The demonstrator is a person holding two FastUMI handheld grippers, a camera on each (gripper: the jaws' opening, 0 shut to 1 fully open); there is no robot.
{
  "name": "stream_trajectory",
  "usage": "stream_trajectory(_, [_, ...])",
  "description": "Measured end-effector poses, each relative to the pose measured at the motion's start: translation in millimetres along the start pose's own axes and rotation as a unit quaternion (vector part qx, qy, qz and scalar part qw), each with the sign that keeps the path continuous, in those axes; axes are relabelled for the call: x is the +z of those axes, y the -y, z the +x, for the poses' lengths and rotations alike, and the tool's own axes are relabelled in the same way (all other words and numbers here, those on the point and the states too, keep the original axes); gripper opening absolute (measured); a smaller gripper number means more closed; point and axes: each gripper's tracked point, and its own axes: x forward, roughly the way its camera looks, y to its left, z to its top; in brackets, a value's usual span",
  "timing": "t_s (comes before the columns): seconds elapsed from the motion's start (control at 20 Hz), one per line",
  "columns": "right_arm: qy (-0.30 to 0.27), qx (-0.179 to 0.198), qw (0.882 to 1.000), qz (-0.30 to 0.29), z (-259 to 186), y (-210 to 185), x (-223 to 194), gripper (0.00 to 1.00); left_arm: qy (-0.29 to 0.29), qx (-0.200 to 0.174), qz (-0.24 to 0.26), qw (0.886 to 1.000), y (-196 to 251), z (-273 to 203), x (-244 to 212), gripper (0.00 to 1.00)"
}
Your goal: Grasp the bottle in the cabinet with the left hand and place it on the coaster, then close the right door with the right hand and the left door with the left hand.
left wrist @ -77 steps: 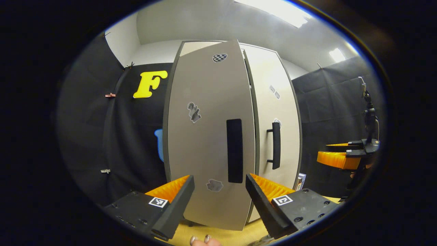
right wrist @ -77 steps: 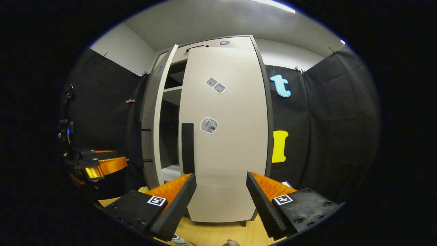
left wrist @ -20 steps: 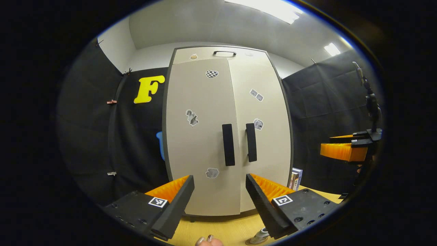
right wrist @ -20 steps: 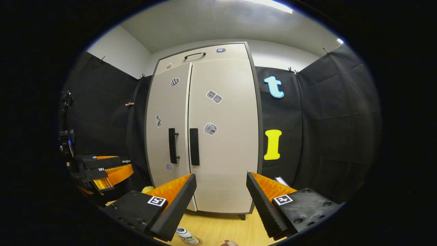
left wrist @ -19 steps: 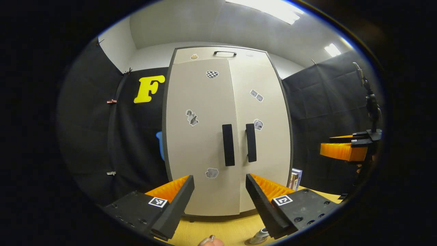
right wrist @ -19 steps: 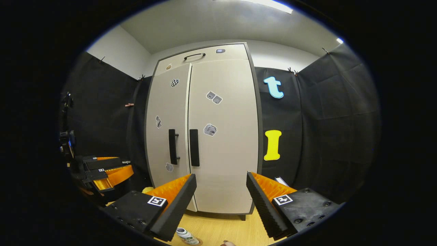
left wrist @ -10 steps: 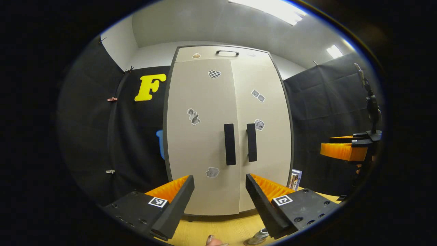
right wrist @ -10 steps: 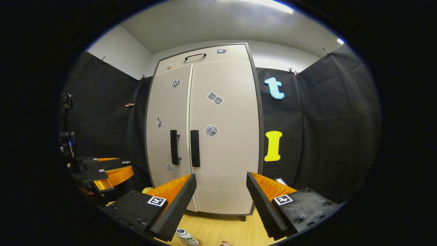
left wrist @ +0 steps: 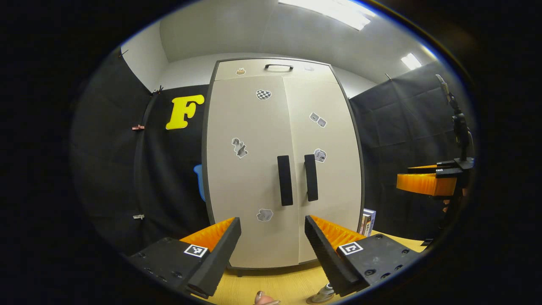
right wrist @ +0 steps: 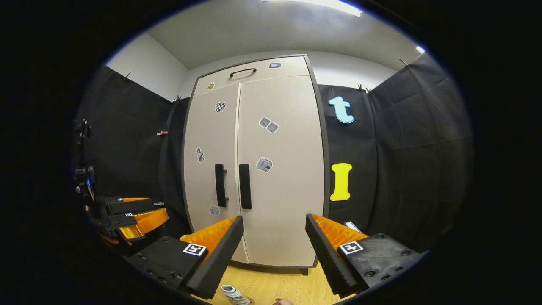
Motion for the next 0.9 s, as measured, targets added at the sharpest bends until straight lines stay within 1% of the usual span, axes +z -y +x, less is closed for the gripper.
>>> stream_trajectory(0.9, [-0.002,0.009,1.000,0.002,-2.0,-8.7,-1.5,0.98,-0.006,-0.001,0.007,1.000,1.7,-1.7,-3.9,0.96])
